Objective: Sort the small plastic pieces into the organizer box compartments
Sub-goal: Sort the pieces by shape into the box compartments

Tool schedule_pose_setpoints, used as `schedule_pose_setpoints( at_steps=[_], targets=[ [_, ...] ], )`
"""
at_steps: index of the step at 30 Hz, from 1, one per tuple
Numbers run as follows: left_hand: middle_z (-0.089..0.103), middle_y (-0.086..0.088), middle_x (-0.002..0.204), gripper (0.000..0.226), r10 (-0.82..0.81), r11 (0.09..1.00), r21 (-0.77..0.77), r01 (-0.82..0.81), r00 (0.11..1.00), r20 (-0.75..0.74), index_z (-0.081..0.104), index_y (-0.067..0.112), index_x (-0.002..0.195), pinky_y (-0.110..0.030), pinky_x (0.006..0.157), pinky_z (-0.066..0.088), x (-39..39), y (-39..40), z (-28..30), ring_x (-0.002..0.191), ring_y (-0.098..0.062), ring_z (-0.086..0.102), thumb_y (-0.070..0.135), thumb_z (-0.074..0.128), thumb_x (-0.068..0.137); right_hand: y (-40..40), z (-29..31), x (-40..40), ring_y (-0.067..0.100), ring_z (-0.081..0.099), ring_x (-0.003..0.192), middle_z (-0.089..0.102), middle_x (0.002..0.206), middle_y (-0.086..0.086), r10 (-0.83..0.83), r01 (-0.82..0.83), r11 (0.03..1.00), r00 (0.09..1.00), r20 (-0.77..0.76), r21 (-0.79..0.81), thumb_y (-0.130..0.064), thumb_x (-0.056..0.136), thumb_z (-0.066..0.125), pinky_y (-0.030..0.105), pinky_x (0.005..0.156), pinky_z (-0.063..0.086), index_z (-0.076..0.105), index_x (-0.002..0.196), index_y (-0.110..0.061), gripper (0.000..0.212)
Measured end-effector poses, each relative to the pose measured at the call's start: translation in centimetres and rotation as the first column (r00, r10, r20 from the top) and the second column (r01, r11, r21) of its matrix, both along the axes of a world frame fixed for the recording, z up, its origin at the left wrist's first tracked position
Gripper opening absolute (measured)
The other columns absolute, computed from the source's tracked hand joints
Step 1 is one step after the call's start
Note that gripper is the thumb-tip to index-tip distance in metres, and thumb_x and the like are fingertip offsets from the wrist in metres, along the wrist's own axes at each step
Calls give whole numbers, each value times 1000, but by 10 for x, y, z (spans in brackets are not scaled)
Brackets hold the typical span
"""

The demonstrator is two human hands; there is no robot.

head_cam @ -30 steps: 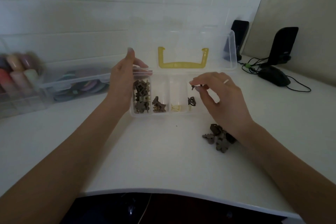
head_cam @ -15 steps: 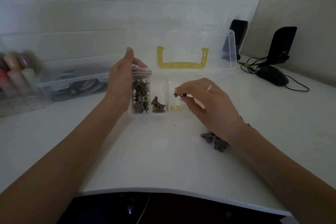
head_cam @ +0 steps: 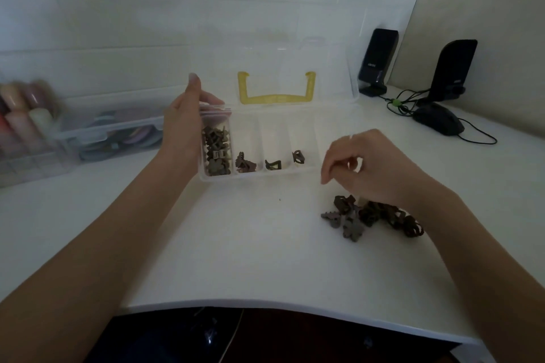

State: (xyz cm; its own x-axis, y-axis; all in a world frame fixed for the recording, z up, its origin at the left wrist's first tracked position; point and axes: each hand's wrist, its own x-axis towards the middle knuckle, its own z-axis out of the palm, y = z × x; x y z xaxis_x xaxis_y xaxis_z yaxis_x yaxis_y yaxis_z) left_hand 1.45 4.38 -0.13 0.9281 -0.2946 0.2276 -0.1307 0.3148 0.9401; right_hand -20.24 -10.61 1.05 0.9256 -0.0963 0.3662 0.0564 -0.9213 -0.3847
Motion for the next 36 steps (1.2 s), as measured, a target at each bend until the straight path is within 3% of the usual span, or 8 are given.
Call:
schedule_pose_setpoints(
  at_steps=[2,8,11,16,22,28,31,36],
  targets=[
    [61,5,46,54,0,1000,4,0,1000,-9,55,14,59,-17,49,42,2,1,-1,43,-6,55,48,38,98,1,5,-3,6,58,68,68,73,-18,44,-35,998,981,-188,49,-9,80,61,19,63,46,76,80,-30,26],
    [60,5,44,54,10,1000,23,-9,1000,-21,55,14,59,-17,47,42,3,0,0,41,-5,54,48,37,98,-3,17,-15,-3,53,86,62,91,-22,67,-25,995,887,-456,98,-44,76,69,11,67,40,64,96,-46,21],
    [60,5,44,54,13,999,32,-13,1000,0,54,14,60,-18,47,41,2,0,0,42,-6,53,47,36,98,0,12,-14,-9,48,91,58,97,-23,26,-11,999,813,-582,30,-44,75,72,11,71,39,59,99,-48,27],
    [60,5,45,55,-2,1000,29,3,1000,-13,54,15,59,-20,49,40,2,-1,0,42,-6,53,49,36,98,7,9,-12,-2,50,85,59,90,-16,32,-30,999,813,-581,14,-30,81,69,11,72,41,60,101,-41,25],
    [60,5,44,53,-8,1000,9,8,1000,-4,54,14,60,-15,45,41,-4,-1,2,40,-5,54,47,37,98,13,12,-10,2,54,71,63,83,-11,117,-74,991,882,-456,112,-26,82,68,12,63,42,66,93,-35,14],
    [63,4,48,52,-50,999,-4,50,999,17,55,14,60,-17,49,44,-14,-4,3,43,-6,57,46,39,98,20,11,-5,6,58,72,65,80,-11,125,-112,985,987,-97,132,-20,83,69,10,60,40,69,90,-25,9],
    [63,4,49,51,-60,998,-6,60,998,16,55,15,60,-18,51,45,-17,-4,3,45,-7,58,46,40,98,23,8,0,6,58,76,66,84,-10,80,-88,991,994,77,104,-14,83,69,14,63,42,69,90,-22,11],
    [64,5,51,48,-74,997,-13,75,995,61,55,16,60,-19,52,47,-26,-5,4,47,-6,61,42,41,98,37,-7,13,3,54,79,62,92,-10,45,-53,998,948,315,17,-6,83,67,9,68,39,68,88,-16,11]
  ],
)
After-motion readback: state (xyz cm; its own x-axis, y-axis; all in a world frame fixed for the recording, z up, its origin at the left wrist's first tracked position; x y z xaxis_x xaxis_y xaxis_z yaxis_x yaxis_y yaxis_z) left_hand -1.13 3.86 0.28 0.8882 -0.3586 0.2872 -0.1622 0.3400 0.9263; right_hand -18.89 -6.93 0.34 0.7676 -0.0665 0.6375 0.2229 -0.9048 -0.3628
